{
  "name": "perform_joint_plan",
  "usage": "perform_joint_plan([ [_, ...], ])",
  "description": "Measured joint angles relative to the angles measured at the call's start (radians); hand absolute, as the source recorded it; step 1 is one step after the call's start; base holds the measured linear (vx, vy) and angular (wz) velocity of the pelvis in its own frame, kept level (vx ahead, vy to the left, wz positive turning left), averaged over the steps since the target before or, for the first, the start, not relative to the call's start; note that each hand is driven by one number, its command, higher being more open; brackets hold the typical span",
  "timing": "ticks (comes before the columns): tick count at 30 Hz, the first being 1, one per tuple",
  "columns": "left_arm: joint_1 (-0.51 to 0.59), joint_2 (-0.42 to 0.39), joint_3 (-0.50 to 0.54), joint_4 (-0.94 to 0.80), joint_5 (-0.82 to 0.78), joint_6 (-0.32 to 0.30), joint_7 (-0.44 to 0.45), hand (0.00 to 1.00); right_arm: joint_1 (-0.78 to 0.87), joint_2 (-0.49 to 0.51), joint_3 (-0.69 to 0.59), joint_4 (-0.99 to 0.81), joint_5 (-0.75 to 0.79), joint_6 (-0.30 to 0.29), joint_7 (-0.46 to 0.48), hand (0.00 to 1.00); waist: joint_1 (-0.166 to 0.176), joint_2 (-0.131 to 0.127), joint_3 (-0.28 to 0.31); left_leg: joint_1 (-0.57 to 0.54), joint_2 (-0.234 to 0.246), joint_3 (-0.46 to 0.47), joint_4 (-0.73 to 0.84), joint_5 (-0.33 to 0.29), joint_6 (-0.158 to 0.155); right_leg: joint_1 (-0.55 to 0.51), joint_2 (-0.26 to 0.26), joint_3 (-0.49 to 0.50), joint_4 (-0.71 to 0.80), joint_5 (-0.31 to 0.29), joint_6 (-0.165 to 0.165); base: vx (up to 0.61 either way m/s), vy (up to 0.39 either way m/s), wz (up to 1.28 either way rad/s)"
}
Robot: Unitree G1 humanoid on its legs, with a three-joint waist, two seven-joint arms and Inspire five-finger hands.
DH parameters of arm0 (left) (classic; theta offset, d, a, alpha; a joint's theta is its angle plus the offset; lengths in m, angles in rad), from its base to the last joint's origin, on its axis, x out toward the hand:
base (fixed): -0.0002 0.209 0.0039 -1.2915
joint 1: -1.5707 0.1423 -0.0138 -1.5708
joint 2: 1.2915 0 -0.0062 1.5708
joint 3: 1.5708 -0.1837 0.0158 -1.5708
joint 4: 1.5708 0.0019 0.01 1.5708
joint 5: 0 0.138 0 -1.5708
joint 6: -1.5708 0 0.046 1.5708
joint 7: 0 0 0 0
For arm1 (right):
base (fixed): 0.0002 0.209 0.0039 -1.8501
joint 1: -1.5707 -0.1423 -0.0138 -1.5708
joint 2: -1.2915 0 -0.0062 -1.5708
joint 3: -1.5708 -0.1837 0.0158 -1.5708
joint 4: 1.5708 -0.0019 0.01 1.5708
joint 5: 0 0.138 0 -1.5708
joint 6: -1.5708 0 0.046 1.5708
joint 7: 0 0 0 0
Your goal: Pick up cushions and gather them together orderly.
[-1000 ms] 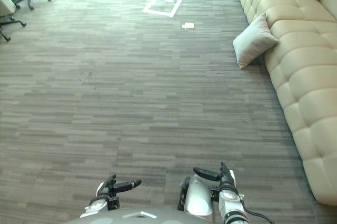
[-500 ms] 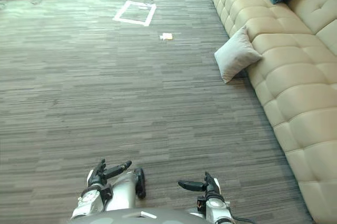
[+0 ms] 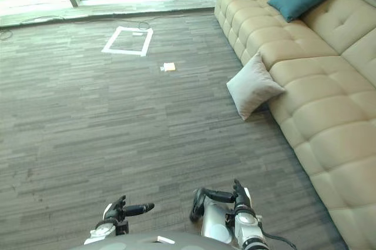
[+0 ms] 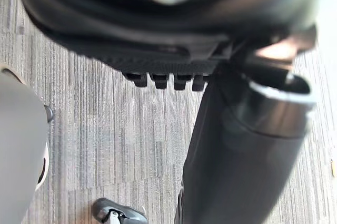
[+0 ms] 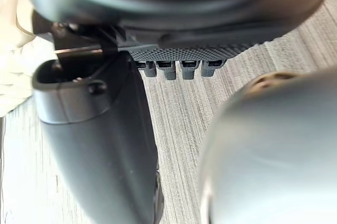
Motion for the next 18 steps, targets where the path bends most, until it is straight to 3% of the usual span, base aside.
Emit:
perform_joint_plan([
  [2, -0.003, -0.006, 0.045, -0.014, 0.008, 0.0, -0.001, 1.0, 0.01, 0.025, -0.012, 0.0, 0.0, 0.009, -0.001, 1.0, -0.009, 0.001, 0.002, -0.114, 0.073, -0.093, 0.328, 0.11, -0.038, 0.085, 0.034, -0.005, -0.025, -0.054, 0.004, 0.54, -0.259, -0.11],
  [3, 0.004, -0.019, 0.082, -0.041, 0.008, -0.001, 0.0, 1.0, 0.019, 0.024, -0.006, -0.003, 0.002, 0.013, 0.0, 1.0, -0.006, 0.002, 0.007, -0.217, 0.121, -0.136, 0.578, 0.138, -0.058, 0.147, 0.07, -0.002, -0.068, -0.065, 0.002, 0.53, -0.225, -0.27],
  [4, 0.009, -0.022, 0.106, -0.065, 0.008, -0.001, 0.0, 1.0, 0.026, 0.022, 0.002, -0.002, 0.007, 0.014, -0.002, 1.0, -0.005, 0.011, 0.01, -0.305, 0.163, -0.145, 0.774, 0.124, -0.06, 0.214, 0.1, 0.005, -0.107, -0.077, 0.001, 0.34, -0.121, -0.31],
  [6, 0.017, -0.019, 0.12, -0.098, 0.004, -0.008, 0.001, 1.0, 0.039, 0.026, 0.005, -0.001, 0.015, 0.017, -0.005, 1.0, 0.005, -0.007, 0.016, -0.393, 0.182, -0.117, 0.86, 0.073, -0.035, 0.295, 0.122, 0.024, -0.154, -0.099, -0.004, 0.27, -0.055, -0.34],
  [8, 0.03, -0.021, 0.121, -0.138, 0.002, -0.024, 0.001, 1.0, 0.053, 0.028, 0.005, -0.001, 0.023, 0.018, -0.009, 1.0, 0.014, -0.013, 0.011, -0.493, 0.174, -0.077, 0.8, 0.012, 0.011, 0.359, 0.134, 0.051, -0.209, -0.109, 0.01, 0.39, -0.014, -0.47],
  [9, 0.036, -0.026, 0.122, -0.161, 0.001, -0.033, -0.001, 1.0, 0.054, 0.031, 0.005, -0.001, 0.027, 0.024, -0.009, 1.0, 0.016, -0.015, 0.012, -0.559, 0.15, -0.055, 0.682, -0.027, 0.036, 0.399, 0.136, 0.079, -0.242, -0.107, 0.021, 0.41, 0.057, -0.55],
  [11, 0.033, -0.034, 0.127, -0.165, -0.001, -0.038, 0.0, 1.0, 0.055, 0.03, 0.005, 0.002, 0.031, 0.033, -0.009, 1.0, 0.033, -0.015, 0.012, -0.601, 0.097, -0.056, 0.462, -0.039, 0.05, 0.442, 0.132, 0.134, -0.28, -0.109, 0.038, 0.4, 0.131, -0.71],
  [13, 0.033, -0.035, 0.128, -0.163, -0.006, -0.038, -0.001, 1.0, 0.055, 0.033, 0.005, 0.005, 0.031, 0.035, -0.012, 1.0, 0.049, -0.02, 0.014, -0.622, 0.054, -0.088, 0.319, -0.028, 0.045, 0.47, 0.124, 0.178, -0.302, -0.118, 0.051, 0.38, 0.183, -0.81],
  [15, 0.041, -0.031, 0.137, -0.155, -0.029, -0.037, 0.001, 1.0, 0.066, 0.034, 0.01, 0.006, 0.03, 0.035, -0.021, 1.0, 0.064, -0.024, 0.012, -0.641, 0.006, -0.131, 0.161, 0.013, 0.038, 0.506, 0.115, 0.236, -0.316, -0.153, 0.088, 0.52, 0.274, -0.91],
  [16, 0.048, -0.029, 0.149, -0.155, -0.048, -0.038, 0.004, 1.0, 0.072, 0.036, 0.021, 0.011, 0.03, 0.036, -0.024, 1.0, 0.075, -0.033, 0.004, -0.634, -0.005, -0.155, 0.171, 0.087, 0.053, 0.524, 0.104, 0.272, -0.311, -0.181, 0.108, 0.63, 0.319, -0.99],
  [17, 0.052, -0.018, 0.159, -0.153, -0.062, -0.037, 0.008, 1.0, 0.079, 0.052, 0.029, 0.022, 0.027, 0.037, -0.024, 1.0, 0.078, -0.059, -0.027, -0.63, -0.028, -0.14, 0.218, 0.066, 0.104, 0.528, 0.071, 0.316, -0.277, -0.2, 0.128, 0.46, 0.209, -0.83],
  [18, 0.051, -0.012, 0.157, -0.149, -0.061, -0.037, 0.007, 1.0, 0.082, 0.056, 0.029, 0.022, 0.027, 0.036, -0.023, 1.0, 0.073, -0.07, -0.033, -0.627, -0.031, -0.128, 0.23, 0.046, 0.11, 0.513, 0.061, 0.321, -0.24, -0.199, 0.129, 0.57, 0.268, -0.76],
])
